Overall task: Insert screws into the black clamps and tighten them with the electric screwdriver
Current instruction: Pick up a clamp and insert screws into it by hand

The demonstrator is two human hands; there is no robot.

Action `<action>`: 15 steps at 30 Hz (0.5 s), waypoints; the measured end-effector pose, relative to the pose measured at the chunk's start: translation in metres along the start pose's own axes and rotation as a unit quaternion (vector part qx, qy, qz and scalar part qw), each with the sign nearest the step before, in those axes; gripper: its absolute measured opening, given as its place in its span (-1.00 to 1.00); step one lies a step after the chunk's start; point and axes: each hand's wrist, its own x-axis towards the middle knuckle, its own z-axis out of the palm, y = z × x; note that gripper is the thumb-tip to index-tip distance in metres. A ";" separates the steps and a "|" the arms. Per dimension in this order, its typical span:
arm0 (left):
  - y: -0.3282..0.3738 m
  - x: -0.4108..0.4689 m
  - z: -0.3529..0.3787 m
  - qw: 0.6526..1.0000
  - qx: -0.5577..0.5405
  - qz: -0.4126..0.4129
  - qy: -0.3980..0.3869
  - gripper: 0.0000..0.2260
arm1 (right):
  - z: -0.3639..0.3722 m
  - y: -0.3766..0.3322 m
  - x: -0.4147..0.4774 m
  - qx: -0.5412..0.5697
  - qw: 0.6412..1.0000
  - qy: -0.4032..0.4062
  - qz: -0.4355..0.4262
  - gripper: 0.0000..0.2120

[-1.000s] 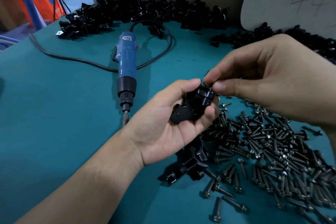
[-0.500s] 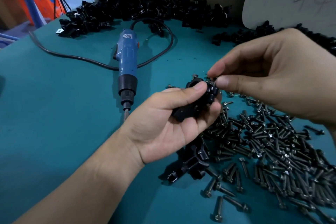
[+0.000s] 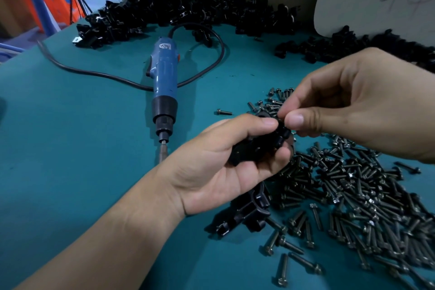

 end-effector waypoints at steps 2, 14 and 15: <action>-0.002 0.002 -0.001 1.000 0.008 -0.006 -0.001 -0.72 | -0.001 0.001 0.000 0.000 1.000 -0.010 0.011 -0.83; -0.004 0.004 -0.006 0.998 0.068 0.018 -0.010 -0.70 | -0.001 -0.009 -0.001 0.012 1.000 0.002 -0.013 -0.81; -0.004 0.004 -0.006 0.997 0.068 0.026 -0.002 -0.72 | -0.001 -0.010 -0.001 0.010 1.000 0.009 -0.011 -0.82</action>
